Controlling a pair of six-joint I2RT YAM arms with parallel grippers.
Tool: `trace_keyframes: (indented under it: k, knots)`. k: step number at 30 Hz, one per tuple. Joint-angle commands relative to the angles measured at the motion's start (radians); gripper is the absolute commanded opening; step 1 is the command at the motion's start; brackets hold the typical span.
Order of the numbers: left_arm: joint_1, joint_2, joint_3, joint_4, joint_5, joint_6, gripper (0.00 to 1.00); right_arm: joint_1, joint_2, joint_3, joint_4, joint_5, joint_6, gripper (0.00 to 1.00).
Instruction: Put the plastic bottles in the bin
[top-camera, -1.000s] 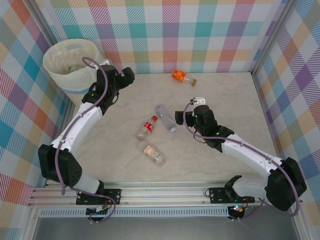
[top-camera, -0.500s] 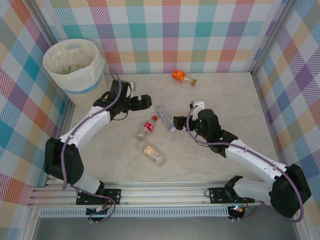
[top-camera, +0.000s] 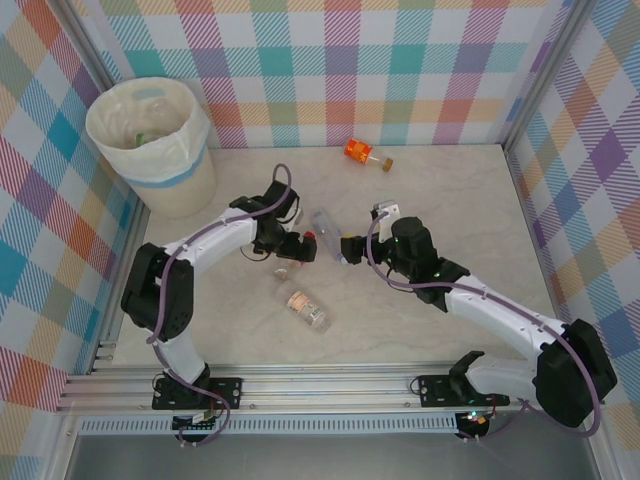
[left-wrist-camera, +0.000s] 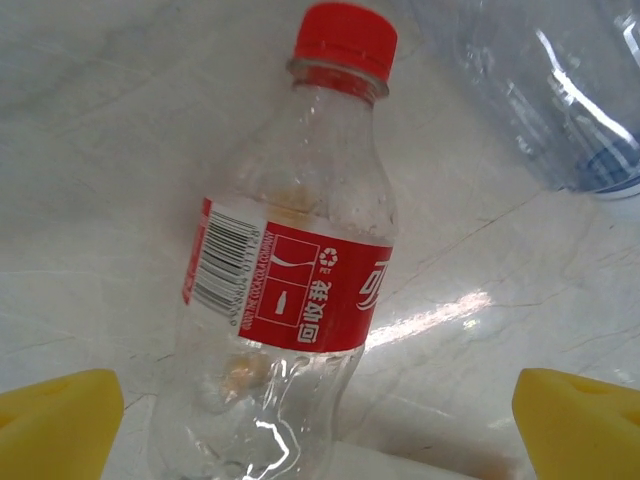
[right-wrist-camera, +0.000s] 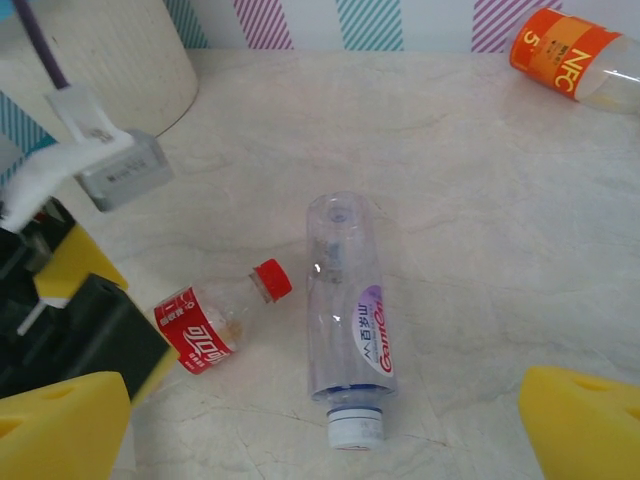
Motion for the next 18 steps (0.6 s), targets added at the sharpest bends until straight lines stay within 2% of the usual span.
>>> trace_keyframes:
  k: [1, 10, 14, 18]
  knots:
    - [-0.023, 0.058, 0.047, -0.017, -0.061, 0.061, 0.95, 0.004, 0.002, 0.04, 0.032, -0.067, -0.025, 1.0]
    - [-0.057, 0.173, 0.09, 0.001, -0.215, 0.114, 0.84, 0.004, -0.035, 0.017, 0.007, -0.072, -0.036, 1.0]
    - [-0.057, 0.192, 0.073, 0.043, -0.27, 0.14, 0.82, 0.004, -0.028, 0.021, 0.015, -0.079, -0.043, 1.0]
    - [-0.056, 0.214, 0.078, 0.066, -0.232, 0.147, 0.78, 0.004, -0.013, 0.03, 0.021, -0.105, -0.057, 1.0]
